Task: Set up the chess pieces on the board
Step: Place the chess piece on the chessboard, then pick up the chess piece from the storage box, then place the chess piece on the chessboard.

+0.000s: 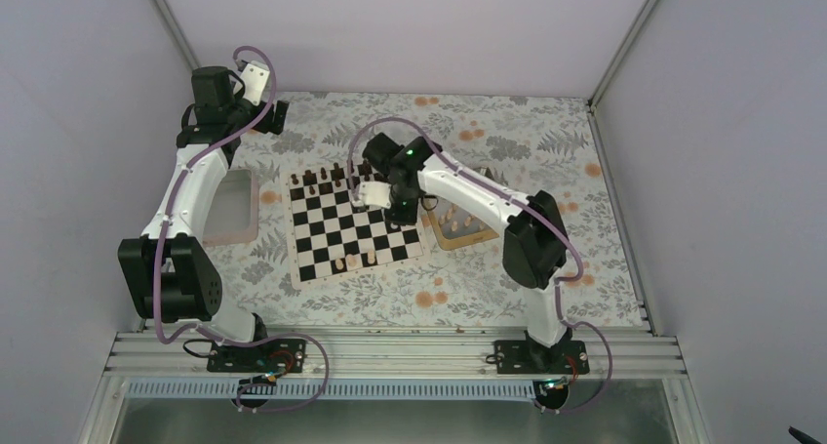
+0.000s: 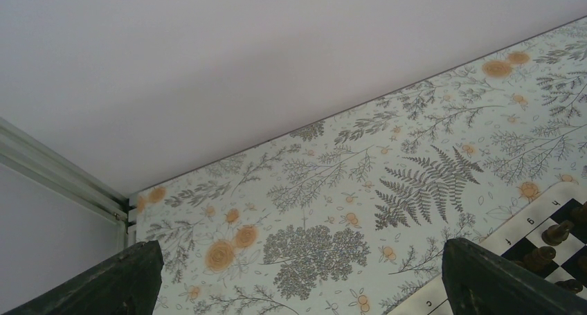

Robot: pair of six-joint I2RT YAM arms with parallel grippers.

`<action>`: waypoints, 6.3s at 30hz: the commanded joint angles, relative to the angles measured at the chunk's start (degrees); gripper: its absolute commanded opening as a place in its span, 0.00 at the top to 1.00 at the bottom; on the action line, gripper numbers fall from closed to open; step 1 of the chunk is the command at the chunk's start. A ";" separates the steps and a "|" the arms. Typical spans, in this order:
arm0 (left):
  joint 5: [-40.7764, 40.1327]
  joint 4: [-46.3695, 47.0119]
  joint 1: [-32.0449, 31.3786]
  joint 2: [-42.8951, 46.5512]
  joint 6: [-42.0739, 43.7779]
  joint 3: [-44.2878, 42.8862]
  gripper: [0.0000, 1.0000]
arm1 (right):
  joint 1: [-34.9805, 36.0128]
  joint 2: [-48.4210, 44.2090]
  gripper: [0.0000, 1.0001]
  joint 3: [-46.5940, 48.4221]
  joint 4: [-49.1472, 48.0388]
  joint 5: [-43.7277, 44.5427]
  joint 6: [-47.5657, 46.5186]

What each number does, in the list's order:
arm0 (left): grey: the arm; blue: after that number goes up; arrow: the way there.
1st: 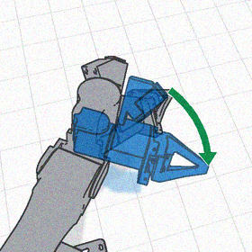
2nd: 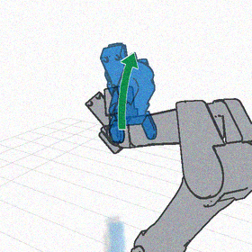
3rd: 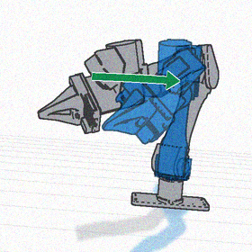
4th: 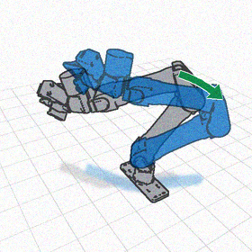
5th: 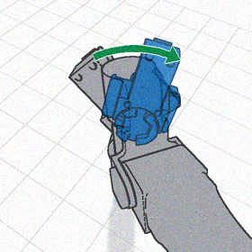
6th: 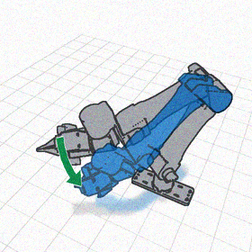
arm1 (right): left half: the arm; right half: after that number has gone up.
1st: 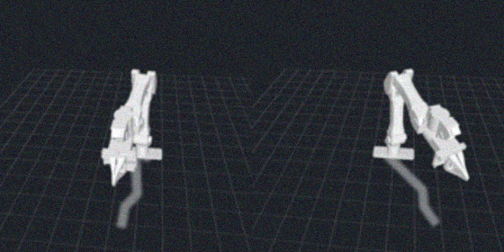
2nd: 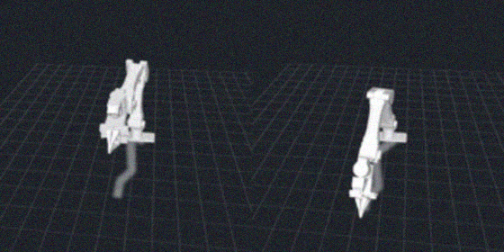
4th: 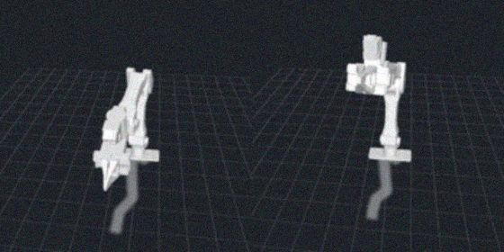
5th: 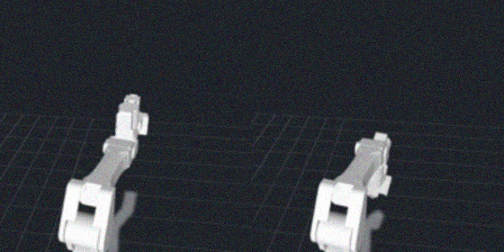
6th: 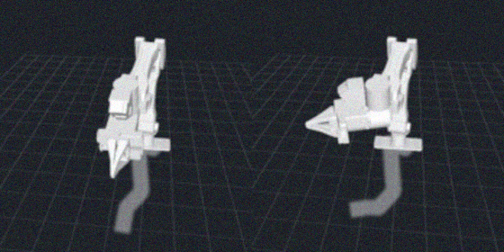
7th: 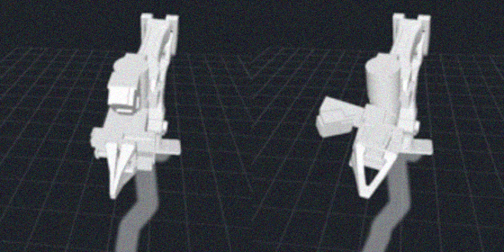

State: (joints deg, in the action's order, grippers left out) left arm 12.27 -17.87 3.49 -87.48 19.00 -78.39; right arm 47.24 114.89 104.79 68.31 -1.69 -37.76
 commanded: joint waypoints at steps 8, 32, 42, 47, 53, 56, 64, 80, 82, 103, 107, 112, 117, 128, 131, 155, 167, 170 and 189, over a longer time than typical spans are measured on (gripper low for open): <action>0.56 0.82 0.10 0.39 -0.28 0.27 0.00 | 5.26 3.09 0.95 -6.24 -4.98 -6.74 3.27; 0.65 0.99 0.09 0.69 -0.20 0.78 0.00 | 7.78 6.97 0.93 -7.49 -5.46 -3.47 3.09; 0.74 1.02 0.12 0.64 -0.11 0.80 0.00 | 7.70 7.46 0.93 -8.10 -6.25 -2.55 3.03; 0.65 1.01 0.11 0.67 -0.13 0.87 0.00 | 7.61 7.82 0.92 -8.20 -6.43 -2.45 2.91; 0.82 0.99 0.11 0.66 0.00 0.96 0.00 | 7.60 7.76 0.85 -8.33 -6.89 -2.78 2.80; 0.91 1.02 0.09 0.60 0.00 0.96 0.00 | 7.56 7.42 0.77 -8.45 -7.16 -3.00 2.77; 1.17 0.83 0.12 0.83 0.07 0.89 0.00 | 7.04 5.40 0.66 -6.84 -5.53 -3.84 2.65; 1.67 0.96 0.12 0.84 -0.11 0.79 0.00 | -14.71 -5.01 0.59 -6.23 -2.40 1.84 0.08; 1.59 0.99 0.09 0.80 -0.11 0.78 0.00 | -19.08 -4.15 0.60 -6.93 -4.50 2.08 -0.83; 0.47 1.40 0.11 0.47 -0.02 1.02 0.00 | -25.45 7.89 0.59 -6.91 -12.33 0.89 -2.03; 0.65 1.18 0.12 0.25 -0.02 0.88 0.00 | -25.53 7.61 0.59 -7.52 -12.20 0.58 -1.97; 0.69 1.23 0.12 0.26 -0.02 0.78 0.00 | -25.64 6.32 0.59 -7.20 -12.15 -0.43 -1.72; 0.65 1.22 0.12 0.16 -0.02 0.78 0.00 | -25.67 5.31 0.59 -6.02 -10.48 -3.11 -1.71; 0.17 1.37 0.11 0.45 0.24 1.21 0.00 | -25.21 8.09 0.60 -4.46 -12.27 -6.55 -1.07; 0.29 1.48 0.12 0.37 0.24 1.31 0.00 | -24.95 8.51 0.59 -4.49 -12.05 -7.17 -0.99; 0.41 1.58 0.07 0.29 0.33 1.44 0.00 | -23.95 10.39 0.87 -5.64 -14.03 -7.08 -0.94; 0.38 1.37 0.11 0.51 0.33 1.35 0.00 | -23.82 4.39 0.92 -3.15 -9.82 -4.18 -0.55; 0.46 1.41 0.11 0.44 0.24 1.25 0.00 | -23.14 2.82 0.92 -0.71 -7.55 -2.95 -0.48; -3.73 1.67 1.55 2.32 1.02 1.05 0.00 | 6.02 18.87 0.91 28.81 -0.04 -1.45 -1.86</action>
State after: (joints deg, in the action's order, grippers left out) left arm 9.39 -17.61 3.90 -87.42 19.25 -77.43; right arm 48.34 129.62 131.63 67.35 -2.61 -38.96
